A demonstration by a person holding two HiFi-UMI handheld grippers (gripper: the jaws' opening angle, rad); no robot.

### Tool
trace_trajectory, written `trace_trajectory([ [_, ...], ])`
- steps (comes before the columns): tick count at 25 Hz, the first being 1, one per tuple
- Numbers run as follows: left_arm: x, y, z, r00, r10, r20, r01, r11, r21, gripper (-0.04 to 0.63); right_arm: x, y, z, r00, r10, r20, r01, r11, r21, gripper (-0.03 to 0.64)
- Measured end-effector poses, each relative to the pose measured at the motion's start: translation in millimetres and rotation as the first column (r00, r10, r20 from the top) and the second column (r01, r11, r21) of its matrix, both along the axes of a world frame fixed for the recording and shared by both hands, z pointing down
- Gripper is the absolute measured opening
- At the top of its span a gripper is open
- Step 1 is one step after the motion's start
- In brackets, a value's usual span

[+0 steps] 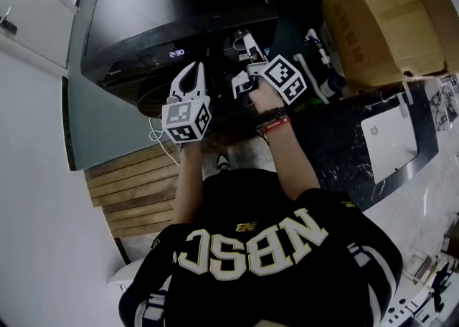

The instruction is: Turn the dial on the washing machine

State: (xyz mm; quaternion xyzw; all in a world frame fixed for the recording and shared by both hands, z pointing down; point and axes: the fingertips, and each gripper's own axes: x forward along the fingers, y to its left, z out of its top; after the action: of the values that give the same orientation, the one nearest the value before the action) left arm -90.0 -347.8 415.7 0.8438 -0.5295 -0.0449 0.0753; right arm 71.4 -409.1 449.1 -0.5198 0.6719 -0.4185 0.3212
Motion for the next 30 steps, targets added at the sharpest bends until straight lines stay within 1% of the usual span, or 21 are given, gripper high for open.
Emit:
trace_trajectory([
  [1, 0, 0, 0, 1.0, 0.001, -0.001, -0.001, 1.0, 0.0, 0.014, 1, 0, 2, 0.999, 0.006, 0.043, -0.006, 1.0, -0.009, 0.242],
  [3, 0, 0, 0, 1.0, 0.002, -0.001, -0.002, 1.0, 0.002, 0.014, 3, 0, 7, 0.987, 0.018, 0.157, -0.013, 0.999, -0.033, 0.242],
  [5, -1, 1, -1, 1.0, 0.0, 0.002, 0.0, 1.0, 0.004, 0.014, 5, 0, 13, 0.962, 0.03, 0.271, -0.015, 0.998, -0.056, 0.242],
  [6, -2, 2, -2, 1.0, -0.001, 0.002, 0.001, 1.0, 0.005, 0.014, 5, 0, 14, 0.951, 0.033, 0.309, -0.013, 0.998, -0.064, 0.242],
  [8, -3, 2, -4, 1.0, -0.002, 0.003, 0.002, 1.0, 0.009, 0.014, 6, 0, 15, 0.941, 0.029, 0.336, -0.006, 0.998, -0.069, 0.242],
  [11, -4, 2, -6, 1.0, -0.003, 0.005, 0.003, 1.0, 0.013, 0.014, 5, -1, 14, 0.949, 0.01, 0.314, 0.007, 0.999, -0.054, 0.244],
  [15, -7, 4, -10, 1.0, -0.009, 0.007, 0.009, 1.0, 0.018, 0.014, 6, 2, 9, 0.975, -0.018, 0.223, 0.024, 0.999, -0.025, 0.241],
  [17, -10, 4, -12, 1.0, -0.014, 0.01, 0.014, 1.0, 0.021, 0.014, 7, 7, 4, 0.987, -0.035, 0.157, 0.037, 0.999, -0.008, 0.241],
  [20, -14, 4, -12, 1.0, -0.023, 0.005, 0.023, 1.0, 0.019, 0.014, 9, 15, -3, 0.998, -0.054, 0.018, 0.054, 0.998, 0.023, 0.23],
  [22, -15, 5, -11, 1.0, -0.028, 0.001, 0.028, 1.0, 0.013, 0.014, 11, 21, -7, 0.994, -0.06, -0.088, 0.064, 0.997, 0.043, 0.225],
  [24, -16, 7, -11, 0.999, -0.032, -0.003, 0.032, 0.999, 0.009, 0.014, 14, 26, -9, 0.978, -0.065, -0.197, 0.078, 0.995, 0.057, 0.215],
  [26, -15, 9, -11, 0.999, -0.035, -0.003, 0.035, 0.999, 0.007, 0.014, 15, 32, -12, 0.953, -0.073, -0.295, 0.097, 0.993, 0.069, 0.209],
  [28, -13, 12, -11, 0.999, -0.038, -0.003, 0.038, 0.999, 0.007, 0.014, 16, 38, -14, 0.921, -0.077, -0.383, 0.116, 0.99, 0.079, 0.192],
  [30, -12, 16, -11, 0.999, -0.041, -0.001, 0.041, 0.999, 0.008, 0.014, 15, 44, -16, 0.881, -0.079, -0.467, 0.134, 0.987, 0.086, 0.175],
])
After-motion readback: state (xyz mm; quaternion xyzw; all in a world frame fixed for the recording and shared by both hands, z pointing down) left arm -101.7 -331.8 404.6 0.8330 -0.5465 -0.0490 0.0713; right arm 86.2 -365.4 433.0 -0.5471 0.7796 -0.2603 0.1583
